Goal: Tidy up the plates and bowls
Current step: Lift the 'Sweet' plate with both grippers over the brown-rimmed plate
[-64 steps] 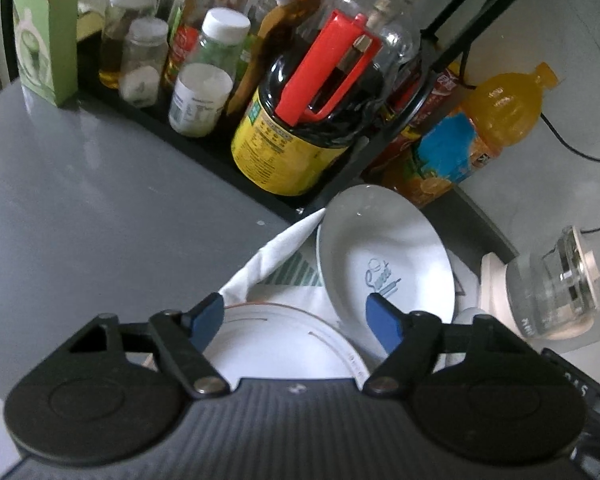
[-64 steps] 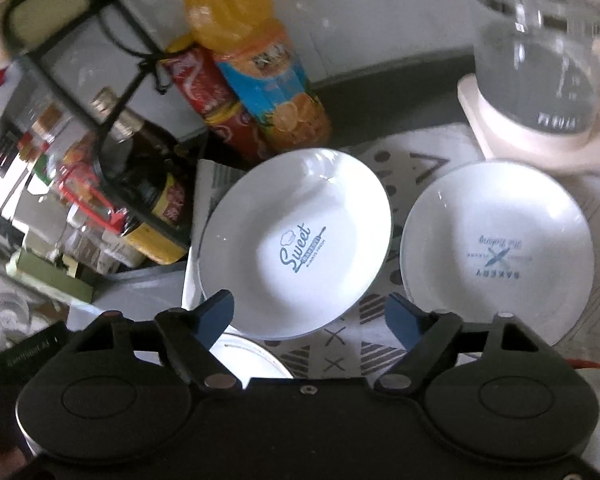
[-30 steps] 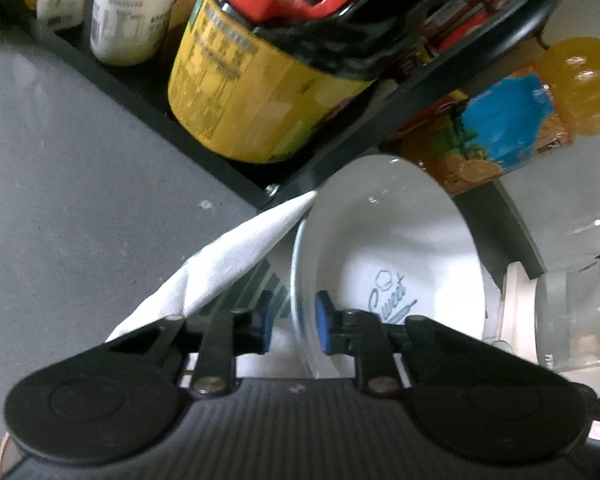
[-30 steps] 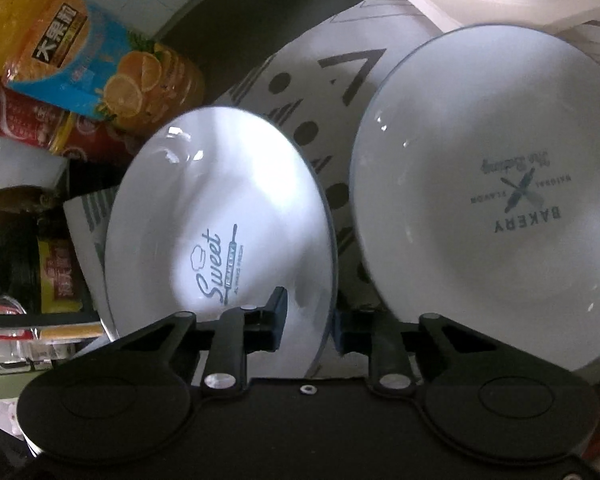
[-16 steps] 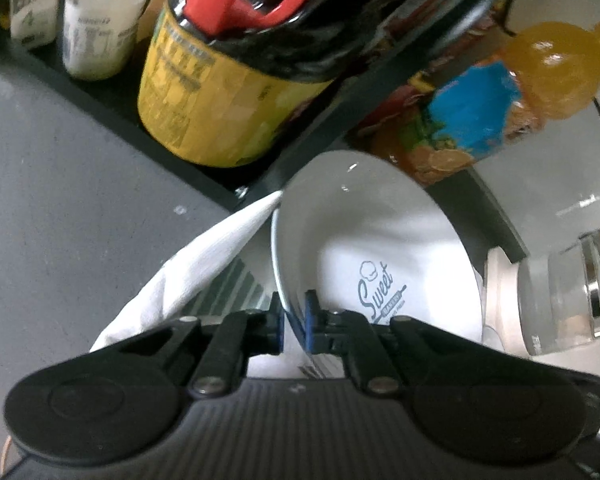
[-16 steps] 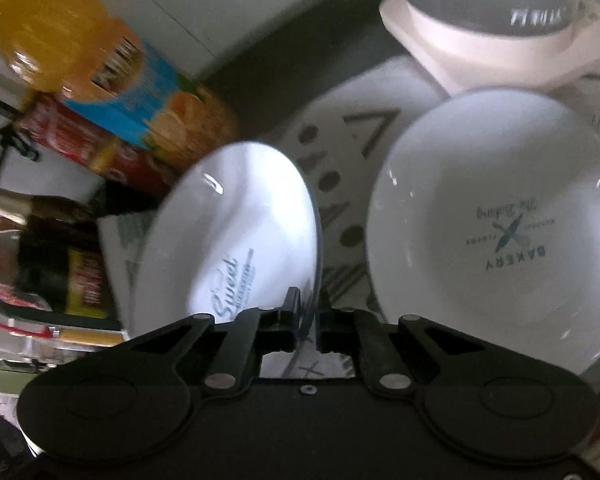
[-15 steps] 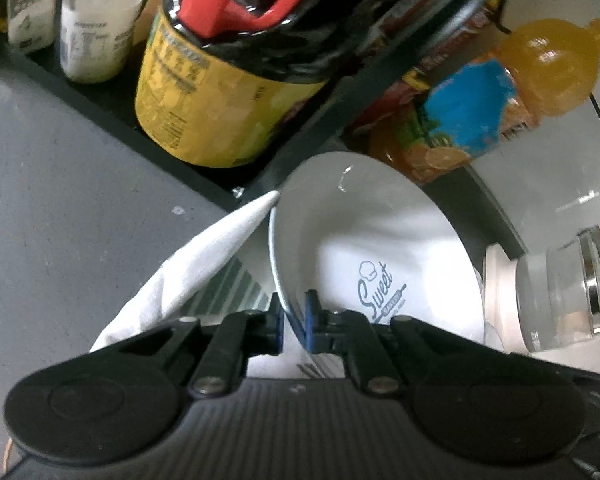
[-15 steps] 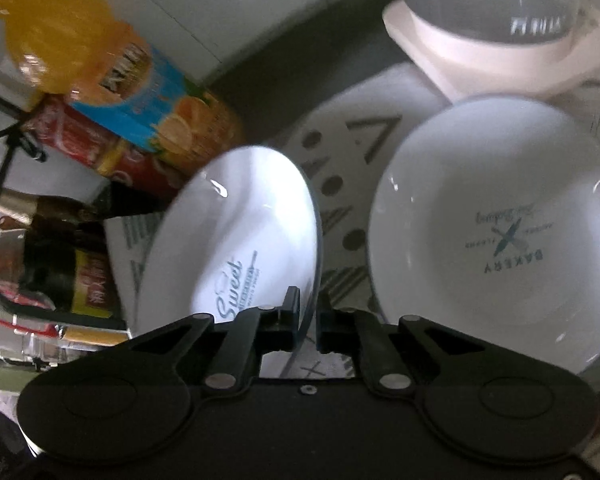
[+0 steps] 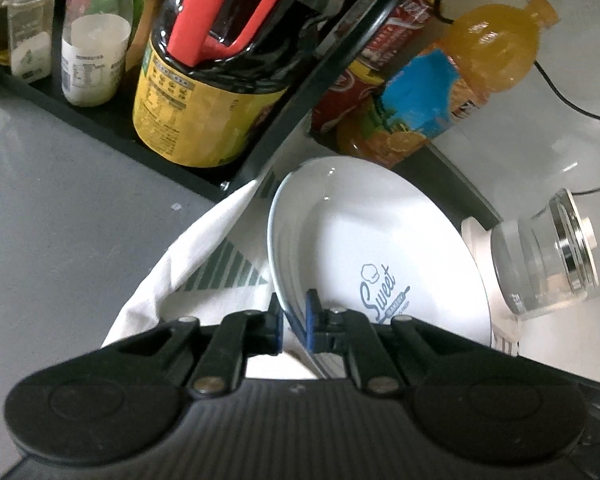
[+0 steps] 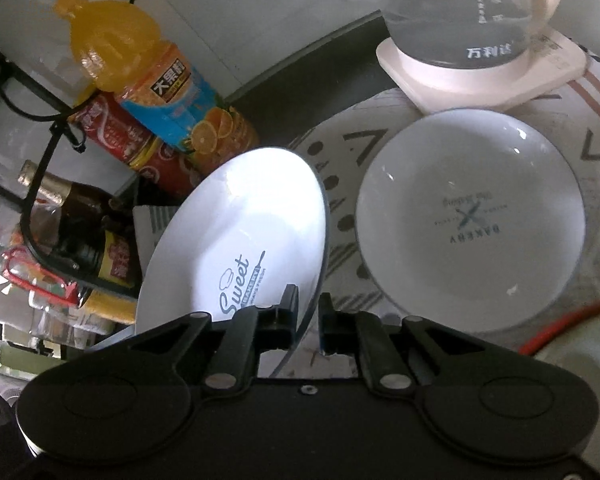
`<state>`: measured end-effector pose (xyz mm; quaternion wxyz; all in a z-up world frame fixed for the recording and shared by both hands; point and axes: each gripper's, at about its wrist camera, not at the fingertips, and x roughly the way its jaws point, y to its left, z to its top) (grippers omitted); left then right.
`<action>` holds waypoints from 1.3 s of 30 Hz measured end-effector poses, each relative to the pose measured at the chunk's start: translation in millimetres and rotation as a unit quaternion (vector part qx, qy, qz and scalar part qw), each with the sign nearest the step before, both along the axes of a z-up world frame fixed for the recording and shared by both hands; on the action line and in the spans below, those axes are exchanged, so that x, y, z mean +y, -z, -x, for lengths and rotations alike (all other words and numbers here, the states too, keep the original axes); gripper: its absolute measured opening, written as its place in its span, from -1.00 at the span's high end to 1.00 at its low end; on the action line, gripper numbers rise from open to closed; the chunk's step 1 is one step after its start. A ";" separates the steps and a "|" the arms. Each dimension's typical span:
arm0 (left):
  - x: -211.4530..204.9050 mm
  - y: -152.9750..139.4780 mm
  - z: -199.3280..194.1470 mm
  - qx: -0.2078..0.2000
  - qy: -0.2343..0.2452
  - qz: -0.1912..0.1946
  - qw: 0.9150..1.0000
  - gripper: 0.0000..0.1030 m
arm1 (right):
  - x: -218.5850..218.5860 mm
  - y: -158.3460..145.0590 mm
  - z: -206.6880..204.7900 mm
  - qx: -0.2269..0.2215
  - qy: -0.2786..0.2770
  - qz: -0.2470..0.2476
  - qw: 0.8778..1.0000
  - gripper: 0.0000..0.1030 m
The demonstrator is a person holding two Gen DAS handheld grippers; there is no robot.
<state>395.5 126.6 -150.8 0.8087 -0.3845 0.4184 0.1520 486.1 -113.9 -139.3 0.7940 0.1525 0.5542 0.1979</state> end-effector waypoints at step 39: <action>-19.2 -25.1 154.4 -0.009 -0.018 -0.040 0.999 0.84 | -12.3 -20.2 159.4 -0.061 -0.079 -0.004 0.995 0.77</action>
